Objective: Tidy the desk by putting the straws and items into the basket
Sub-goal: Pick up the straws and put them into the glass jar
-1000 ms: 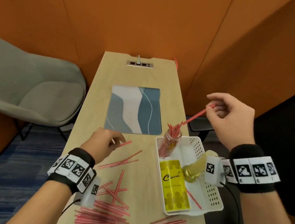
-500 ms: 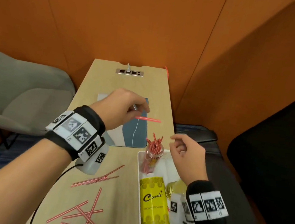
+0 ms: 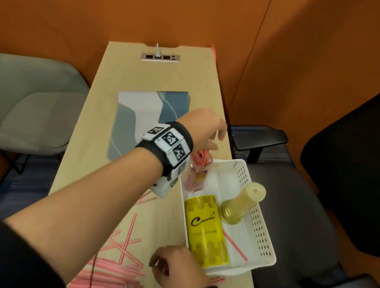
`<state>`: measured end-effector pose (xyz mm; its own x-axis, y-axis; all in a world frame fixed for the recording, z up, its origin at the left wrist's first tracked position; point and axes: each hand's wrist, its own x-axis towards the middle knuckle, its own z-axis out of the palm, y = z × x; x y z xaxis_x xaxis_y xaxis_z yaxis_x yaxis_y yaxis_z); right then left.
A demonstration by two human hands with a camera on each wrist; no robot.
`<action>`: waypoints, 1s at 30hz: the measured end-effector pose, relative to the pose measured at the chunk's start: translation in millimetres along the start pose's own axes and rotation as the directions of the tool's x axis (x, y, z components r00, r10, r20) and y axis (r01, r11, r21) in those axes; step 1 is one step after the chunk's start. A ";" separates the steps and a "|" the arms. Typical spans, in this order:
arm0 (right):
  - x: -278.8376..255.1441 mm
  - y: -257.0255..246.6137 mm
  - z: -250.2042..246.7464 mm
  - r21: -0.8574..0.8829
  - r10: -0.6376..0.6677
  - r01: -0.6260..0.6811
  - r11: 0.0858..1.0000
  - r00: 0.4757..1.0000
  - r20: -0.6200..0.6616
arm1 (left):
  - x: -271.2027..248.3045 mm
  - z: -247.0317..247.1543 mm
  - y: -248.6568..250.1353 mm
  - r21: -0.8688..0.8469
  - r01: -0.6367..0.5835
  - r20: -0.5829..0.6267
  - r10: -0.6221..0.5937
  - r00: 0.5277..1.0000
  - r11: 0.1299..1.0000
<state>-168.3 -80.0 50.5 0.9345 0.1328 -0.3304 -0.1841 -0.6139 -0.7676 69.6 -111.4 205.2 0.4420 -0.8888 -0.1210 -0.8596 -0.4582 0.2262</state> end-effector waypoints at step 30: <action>91.0 0.9 70.3 -0.534 0.103 -0.076 0.842 0.994 0.021 | -311.8 248.4 -120.2 -0.589 0.712 0.227 -0.768 0.599 0.382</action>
<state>-104.9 -13.8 -18.8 0.9040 0.0851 -0.4190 -0.0635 -0.9424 -0.3283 -28.5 221.8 -24.3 0.8664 -0.1801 -0.4657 0.1374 -0.8107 0.5691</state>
